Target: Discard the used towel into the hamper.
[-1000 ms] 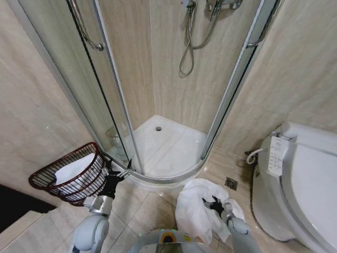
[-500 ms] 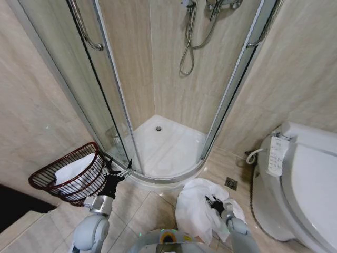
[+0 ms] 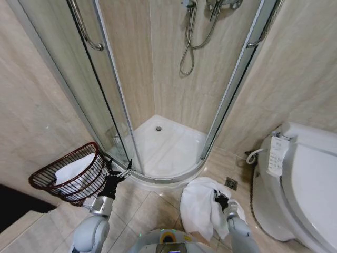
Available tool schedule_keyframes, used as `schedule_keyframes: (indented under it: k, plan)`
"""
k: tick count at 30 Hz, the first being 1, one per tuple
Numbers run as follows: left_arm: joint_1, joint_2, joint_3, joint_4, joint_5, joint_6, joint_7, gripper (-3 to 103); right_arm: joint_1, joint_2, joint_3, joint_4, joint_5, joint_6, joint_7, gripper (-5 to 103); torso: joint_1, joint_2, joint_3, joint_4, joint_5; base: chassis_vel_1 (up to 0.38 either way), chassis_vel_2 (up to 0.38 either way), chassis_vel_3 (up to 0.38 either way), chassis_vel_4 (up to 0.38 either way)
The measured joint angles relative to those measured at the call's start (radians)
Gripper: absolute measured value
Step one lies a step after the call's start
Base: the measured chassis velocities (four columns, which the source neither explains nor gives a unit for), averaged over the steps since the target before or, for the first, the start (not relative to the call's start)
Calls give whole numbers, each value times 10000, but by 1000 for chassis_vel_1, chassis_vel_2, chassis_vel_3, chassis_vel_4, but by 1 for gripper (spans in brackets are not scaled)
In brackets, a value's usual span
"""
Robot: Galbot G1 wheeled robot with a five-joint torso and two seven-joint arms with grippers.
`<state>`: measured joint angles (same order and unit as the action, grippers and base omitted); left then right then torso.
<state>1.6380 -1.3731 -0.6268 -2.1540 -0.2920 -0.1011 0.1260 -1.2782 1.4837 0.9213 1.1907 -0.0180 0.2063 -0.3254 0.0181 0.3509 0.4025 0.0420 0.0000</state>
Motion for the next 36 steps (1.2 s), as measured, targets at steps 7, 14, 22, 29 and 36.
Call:
schedule_keyframes:
  k: [7,14,22,29,36]
  plan:
    - [42,1,-36,0,-106,-120,12,100,-865,218,37,1845,71,102,263,5,0,0,0,-2,0,0,0,0,0]
    - [119,17,-144,11,-273,-303,32,100,-1662,349,60,3912,137,116,398,5,0,0,0,0,0,0,0,0,0]
    - [242,58,-306,-15,-634,-565,35,100,-2787,592,153,7216,307,-53,473,5,0,0,-1,0,-2,0,0,0,0]
    - [320,87,-376,-40,-785,-689,23,100,-3244,838,153,9142,885,-732,445,5,0,0,1,0,5,0,0,0,0]
    - [322,185,-463,-61,-926,-721,0,100,-3213,583,232,11332,1317,-1947,525,5,0,0,0,0,-2,0,0,0,0]
